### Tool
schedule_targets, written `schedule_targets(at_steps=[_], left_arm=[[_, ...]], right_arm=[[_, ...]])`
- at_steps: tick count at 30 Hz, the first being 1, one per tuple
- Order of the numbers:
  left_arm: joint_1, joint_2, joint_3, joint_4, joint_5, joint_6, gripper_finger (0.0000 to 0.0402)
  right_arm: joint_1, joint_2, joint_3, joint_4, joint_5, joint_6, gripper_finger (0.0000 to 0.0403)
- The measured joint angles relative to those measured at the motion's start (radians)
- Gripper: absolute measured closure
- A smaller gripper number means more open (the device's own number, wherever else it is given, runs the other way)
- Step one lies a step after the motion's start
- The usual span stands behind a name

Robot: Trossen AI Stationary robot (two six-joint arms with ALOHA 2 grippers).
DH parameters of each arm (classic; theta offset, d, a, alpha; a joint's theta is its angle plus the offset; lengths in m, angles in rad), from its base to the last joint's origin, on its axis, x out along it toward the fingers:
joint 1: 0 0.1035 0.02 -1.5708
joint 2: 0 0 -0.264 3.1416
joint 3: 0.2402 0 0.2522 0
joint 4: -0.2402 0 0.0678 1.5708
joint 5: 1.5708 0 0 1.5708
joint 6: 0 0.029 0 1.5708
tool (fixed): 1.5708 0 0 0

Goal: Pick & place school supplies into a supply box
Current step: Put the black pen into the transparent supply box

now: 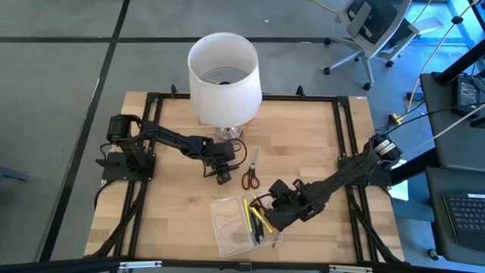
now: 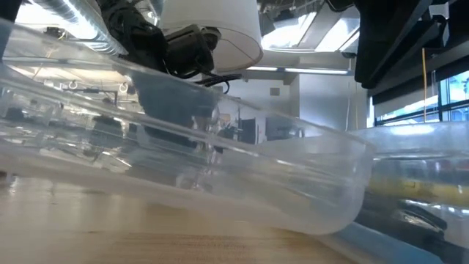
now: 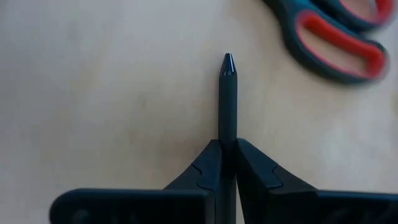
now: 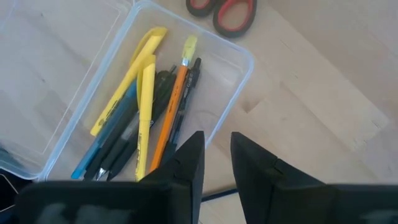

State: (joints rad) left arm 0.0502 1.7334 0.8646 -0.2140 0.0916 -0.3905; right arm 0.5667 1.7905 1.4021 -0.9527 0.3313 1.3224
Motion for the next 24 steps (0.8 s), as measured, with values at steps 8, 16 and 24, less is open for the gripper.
schedule_targets(at_steps=[8,16,24], left_arm=[[-0.007,-0.118,0.0,0.006,0.035,-0.026,0.038],[-0.042,-0.316,0.002,0.149,0.138,-0.098,0.0379],[-0.143,-0.481,0.006,0.48,0.133,-0.084,0.0377]], right_arm=[[0.0,0.001,0.0,0.032,0.05,-0.014,0.032],[0.02,0.001,0.0,0.372,0.284,-0.418,0.032],[0.011,0.001,0.0,0.485,0.399,-0.615,0.032]])
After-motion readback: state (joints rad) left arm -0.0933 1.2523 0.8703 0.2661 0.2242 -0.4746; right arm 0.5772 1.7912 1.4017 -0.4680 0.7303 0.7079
